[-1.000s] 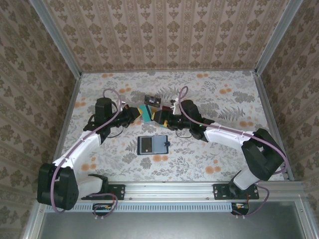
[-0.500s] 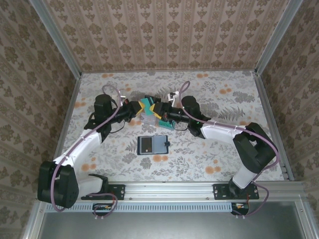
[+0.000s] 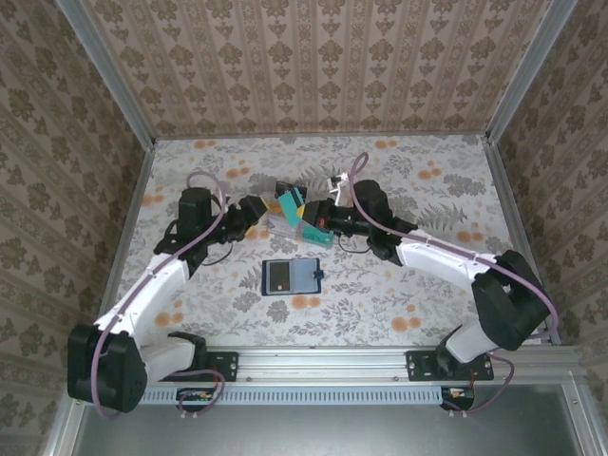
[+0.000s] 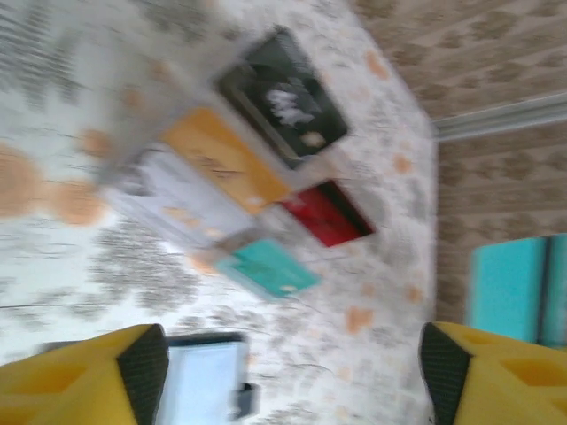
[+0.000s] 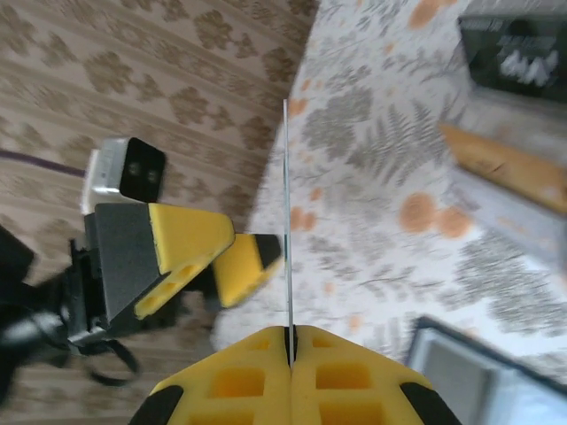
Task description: Take the credit cards out of the card holder
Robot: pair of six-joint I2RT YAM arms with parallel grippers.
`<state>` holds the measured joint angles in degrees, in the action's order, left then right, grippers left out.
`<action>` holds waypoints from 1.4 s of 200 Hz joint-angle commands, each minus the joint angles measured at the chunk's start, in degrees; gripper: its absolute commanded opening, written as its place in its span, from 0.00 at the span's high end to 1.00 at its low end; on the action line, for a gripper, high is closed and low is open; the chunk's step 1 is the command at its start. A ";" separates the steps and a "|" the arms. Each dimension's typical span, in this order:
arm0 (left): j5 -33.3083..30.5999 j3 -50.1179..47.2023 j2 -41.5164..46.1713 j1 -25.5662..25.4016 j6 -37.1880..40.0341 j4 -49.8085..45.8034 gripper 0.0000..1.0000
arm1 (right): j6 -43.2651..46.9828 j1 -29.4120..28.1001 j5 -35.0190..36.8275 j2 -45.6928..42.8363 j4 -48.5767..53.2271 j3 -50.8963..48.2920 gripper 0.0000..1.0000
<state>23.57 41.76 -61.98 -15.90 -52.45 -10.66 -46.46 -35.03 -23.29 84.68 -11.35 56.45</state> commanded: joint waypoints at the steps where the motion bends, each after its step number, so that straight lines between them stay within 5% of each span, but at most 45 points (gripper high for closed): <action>1: -9.66 -1.77 1.87 1.87 7.29 -12.13 0.11 | 21.53 0.66 5.53 -2.50 16.00 3.86 1.00; 16: -11.00 -2.89 2.82 3.08 9.14 -14.01 0.00 | 32.38 0.66 7.90 -2.16 22.78 6.31 1.00; 43: -12.08 -5.66 4.92 5.10 10.11 -13.79 0.00 | 46.24 0.66 14.69 -1.18 25.69 6.59 1.00; 99: -10.25 -7.12 5.39 6.83 10.34 -13.48 0.00 | 66.89 -1.09 9.93 2.86 24.17 6.01 1.00; 157: -8.72 -7.48 4.57 7.03 10.25 -11.60 0.00 | 75.70 -0.71 9.82 10.79 29.41 11.38 1.00; 280: -7.31 -6.37 1.17 7.17 9.99 -11.00 0.00 | 77.74 1.81 11.54 18.60 30.90 15.17 1.00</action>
<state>15.20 34.87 -60.31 -9.23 -43.64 -22.68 30.09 -33.69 -12.32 101.73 17.41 70.08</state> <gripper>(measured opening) 0.993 0.069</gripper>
